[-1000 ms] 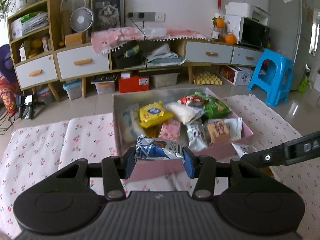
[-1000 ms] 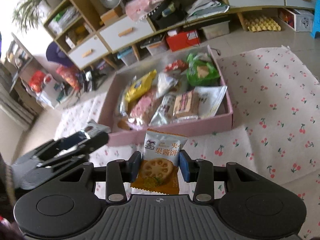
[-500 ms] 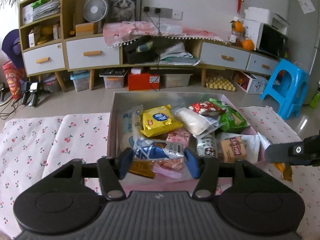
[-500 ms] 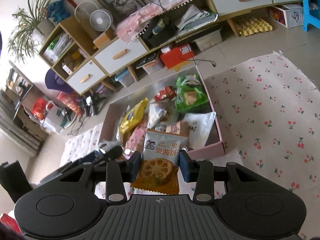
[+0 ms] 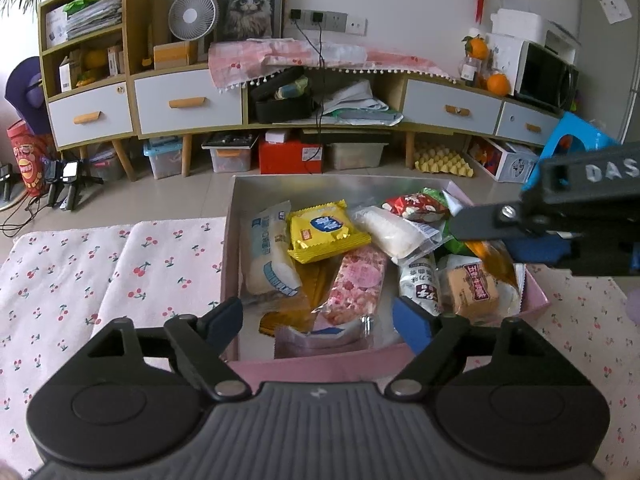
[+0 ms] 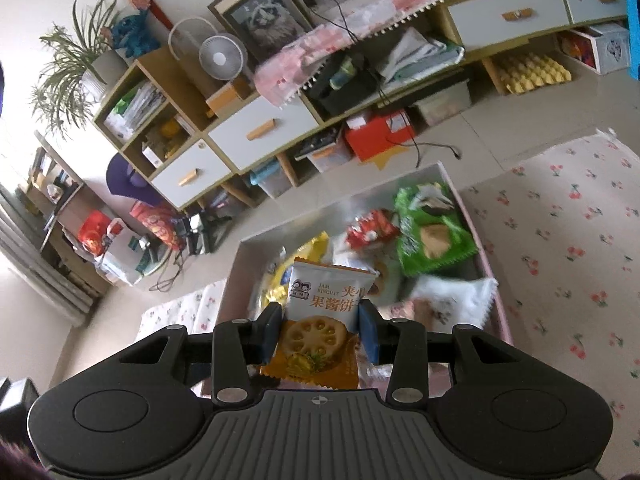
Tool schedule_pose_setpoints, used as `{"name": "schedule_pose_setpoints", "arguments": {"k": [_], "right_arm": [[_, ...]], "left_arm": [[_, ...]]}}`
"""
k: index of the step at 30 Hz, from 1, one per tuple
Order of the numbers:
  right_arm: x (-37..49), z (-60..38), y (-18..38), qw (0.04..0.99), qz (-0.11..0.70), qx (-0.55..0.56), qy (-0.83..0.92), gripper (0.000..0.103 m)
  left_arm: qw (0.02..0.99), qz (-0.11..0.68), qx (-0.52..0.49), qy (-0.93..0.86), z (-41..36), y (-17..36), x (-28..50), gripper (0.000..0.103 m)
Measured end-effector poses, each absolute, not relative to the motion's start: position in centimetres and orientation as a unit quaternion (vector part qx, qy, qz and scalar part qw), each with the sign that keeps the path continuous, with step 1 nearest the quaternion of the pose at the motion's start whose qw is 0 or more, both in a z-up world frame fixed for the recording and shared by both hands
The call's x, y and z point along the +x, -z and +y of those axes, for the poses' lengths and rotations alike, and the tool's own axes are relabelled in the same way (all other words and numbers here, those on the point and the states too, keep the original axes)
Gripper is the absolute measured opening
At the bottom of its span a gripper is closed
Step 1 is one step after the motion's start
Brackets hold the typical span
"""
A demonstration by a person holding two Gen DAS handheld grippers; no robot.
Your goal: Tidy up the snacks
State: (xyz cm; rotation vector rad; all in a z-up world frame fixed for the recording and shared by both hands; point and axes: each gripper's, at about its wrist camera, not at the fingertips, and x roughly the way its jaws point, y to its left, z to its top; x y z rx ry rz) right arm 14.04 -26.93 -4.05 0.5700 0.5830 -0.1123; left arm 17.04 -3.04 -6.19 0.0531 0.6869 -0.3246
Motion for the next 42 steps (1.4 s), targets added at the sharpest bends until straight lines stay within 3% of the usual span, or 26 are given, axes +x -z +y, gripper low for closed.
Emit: {"name": "schedule_pose_setpoints", "arguments": {"k": [10,12,13,19,21,30,42], "right_arm": [[15.5,-26.2,4.9,0.925,0.258,0.272,0.056,0.044],[15.6,-26.1,4.8,0.924,0.265,0.269,0.060,0.069],[15.6,-26.0,4.7,0.924,0.266,0.267,0.063,0.074],[14.4,-26.0,3.6,0.931,0.268,0.236,0.081,0.078],[13.6,-26.3,3.2,0.931,0.270,0.227,0.091,0.086],[8.5,-28.1,1.9,0.929,0.289,0.181,0.147,0.095],[1.6,-28.3,0.4,0.913,0.314,0.159,0.206,0.098]], "left_arm": [[0.928,0.339,0.027,0.154,-2.5,6.0,16.7,0.086],[0.927,0.341,0.023,0.155,-2.4,6.0,16.8,0.089],[0.926,0.344,0.020,0.155,-2.4,6.0,16.9,0.090],[0.920,0.360,0.022,0.155,-2.4,5.6,16.4,0.095],[0.919,0.366,0.018,0.145,-2.2,5.2,16.0,0.097],[0.919,0.379,0.001,0.109,-1.3,2.8,13.5,0.102],[0.903,0.426,0.020,0.046,-0.3,1.6,9.1,0.102]]}}
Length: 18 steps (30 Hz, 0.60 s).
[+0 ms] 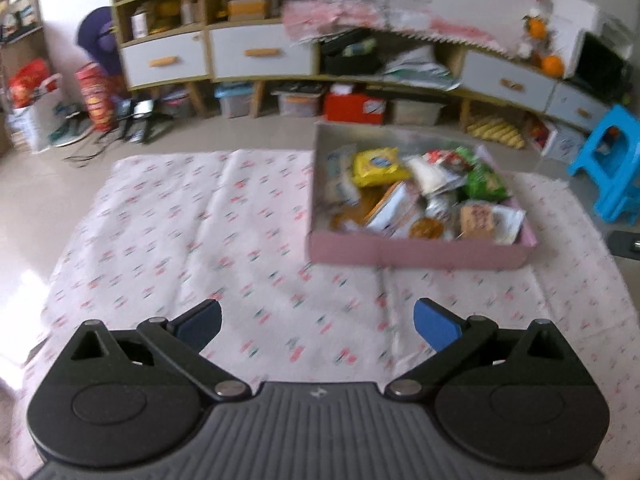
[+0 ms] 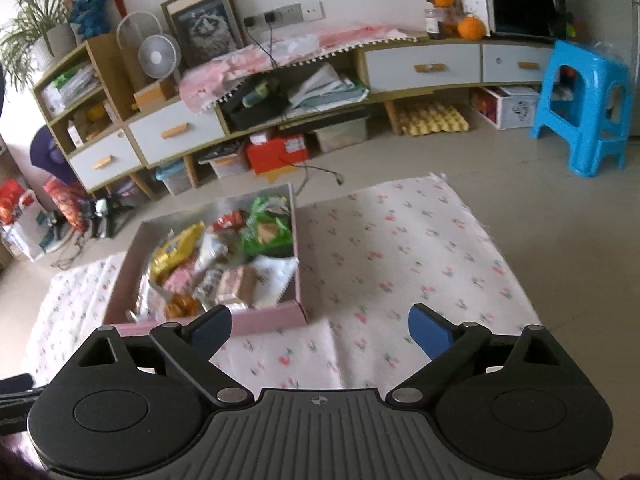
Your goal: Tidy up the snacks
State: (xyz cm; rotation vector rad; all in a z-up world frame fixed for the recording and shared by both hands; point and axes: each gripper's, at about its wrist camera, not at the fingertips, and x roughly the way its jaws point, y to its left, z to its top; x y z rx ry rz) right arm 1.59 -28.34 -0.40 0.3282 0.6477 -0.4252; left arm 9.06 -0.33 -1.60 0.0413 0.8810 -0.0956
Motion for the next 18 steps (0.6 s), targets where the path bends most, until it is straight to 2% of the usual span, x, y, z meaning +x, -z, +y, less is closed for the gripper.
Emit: {"name": "schedule_pose_setpoints", "arguments": {"k": [18], "right_arm": [[-4.1,-21.8,2.1,0.920,0.337,0.106,0.172,0.103]], "left_arm": [[0.893,0.446,0.002,0.055,-1.1,1.7,2.4,0.102]]}}
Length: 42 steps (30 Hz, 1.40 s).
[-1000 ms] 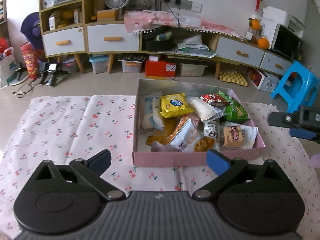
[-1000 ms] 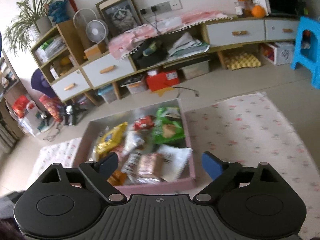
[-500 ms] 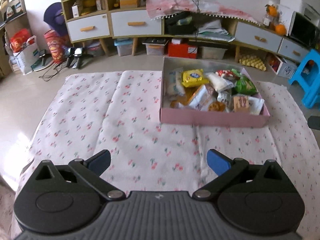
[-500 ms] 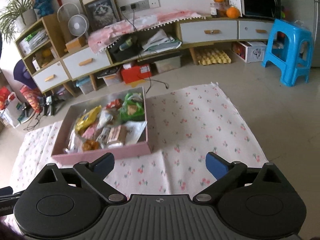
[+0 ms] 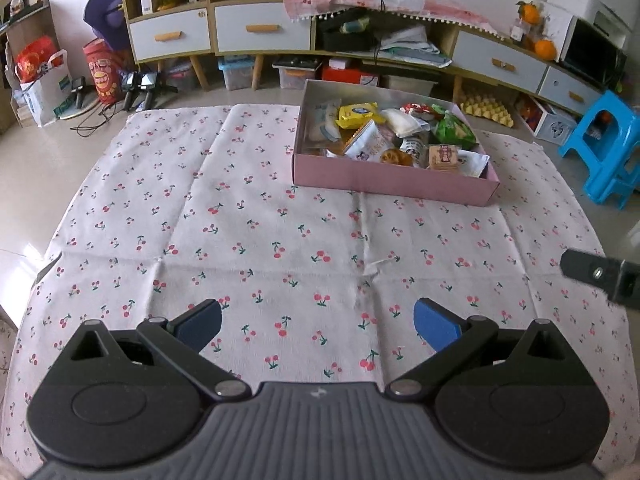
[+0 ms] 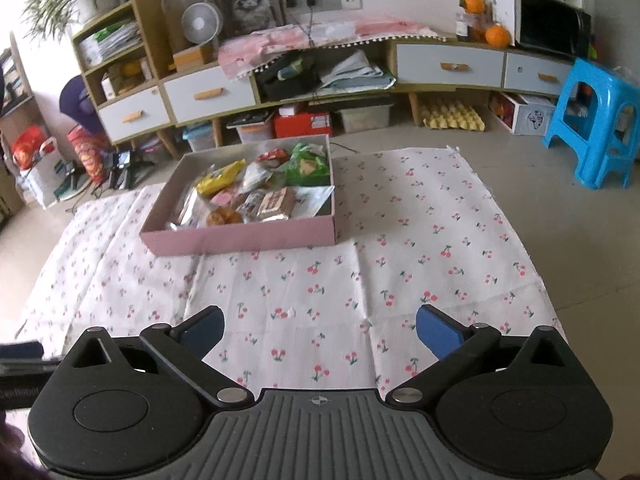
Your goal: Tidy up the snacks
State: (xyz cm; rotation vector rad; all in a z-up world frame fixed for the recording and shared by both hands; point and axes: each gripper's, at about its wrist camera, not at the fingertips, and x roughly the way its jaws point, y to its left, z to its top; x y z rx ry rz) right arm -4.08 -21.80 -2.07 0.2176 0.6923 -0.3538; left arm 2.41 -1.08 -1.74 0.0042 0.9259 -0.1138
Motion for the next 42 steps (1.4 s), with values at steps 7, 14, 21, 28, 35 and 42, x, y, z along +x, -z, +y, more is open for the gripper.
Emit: {"name": "schedule_pose_setpoints", "arguments": {"k": [7,14,21,28,35,42], "right_arm": [[-4.2,-20.6,1.8,0.926,0.336,0.079,0.156,0.103],[-3.6,-19.6,1.4,0.932,0.323,0.064,0.149,0.103],[-3.2,-18.8,1.8,0.931,0.333,0.057,0.140,0.103],[-3.2,-18.4,2.2,0.930,0.338,0.051,0.139,0.103],[-3.1,-18.3,2.2,0.929,0.339,0.052,0.136,0.103],[-3.1,-18.2,2.3,0.929,0.340,0.053,0.135,0.103]], "left_arm": [[0.900,0.434,0.010,0.033,-1.4,1.3,1.9,0.102],[0.902,0.432,0.011,0.017,-1.3,1.4,2.0,0.102],[0.903,0.429,0.014,0.018,-1.3,1.2,1.7,0.102],[0.902,0.430,0.016,0.015,-1.4,1.2,1.6,0.102],[0.901,0.433,0.019,0.016,-1.4,1.3,1.6,0.102],[0.900,0.436,0.019,0.018,-1.5,1.4,1.6,0.102]]}}
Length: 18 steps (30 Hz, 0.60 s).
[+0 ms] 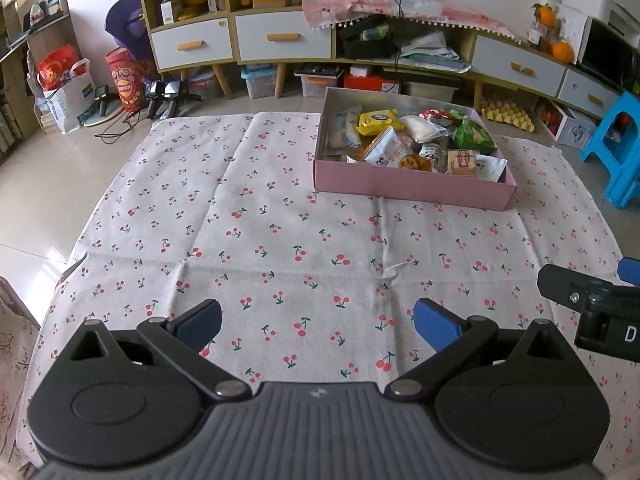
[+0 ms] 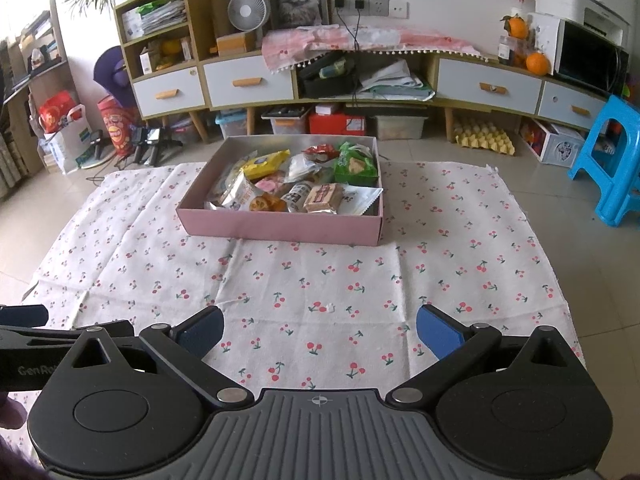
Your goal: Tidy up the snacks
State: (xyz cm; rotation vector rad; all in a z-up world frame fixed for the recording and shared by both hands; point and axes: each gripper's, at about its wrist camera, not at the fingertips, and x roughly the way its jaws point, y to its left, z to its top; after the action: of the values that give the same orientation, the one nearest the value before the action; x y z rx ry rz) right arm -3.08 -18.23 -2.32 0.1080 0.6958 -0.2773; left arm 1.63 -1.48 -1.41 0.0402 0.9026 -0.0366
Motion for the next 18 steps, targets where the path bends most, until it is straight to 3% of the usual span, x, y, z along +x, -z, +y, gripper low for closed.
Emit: {"name": "schedule_pose_setpoints", "arguments": {"k": [18], "right_arm": [[-3.05,-18.16,2.47,0.928,0.344,0.054,0.131,0.103]], "left_arm": [[0.897,0.440,0.019,0.020,-1.59,1.61,1.56,0.102]]}}
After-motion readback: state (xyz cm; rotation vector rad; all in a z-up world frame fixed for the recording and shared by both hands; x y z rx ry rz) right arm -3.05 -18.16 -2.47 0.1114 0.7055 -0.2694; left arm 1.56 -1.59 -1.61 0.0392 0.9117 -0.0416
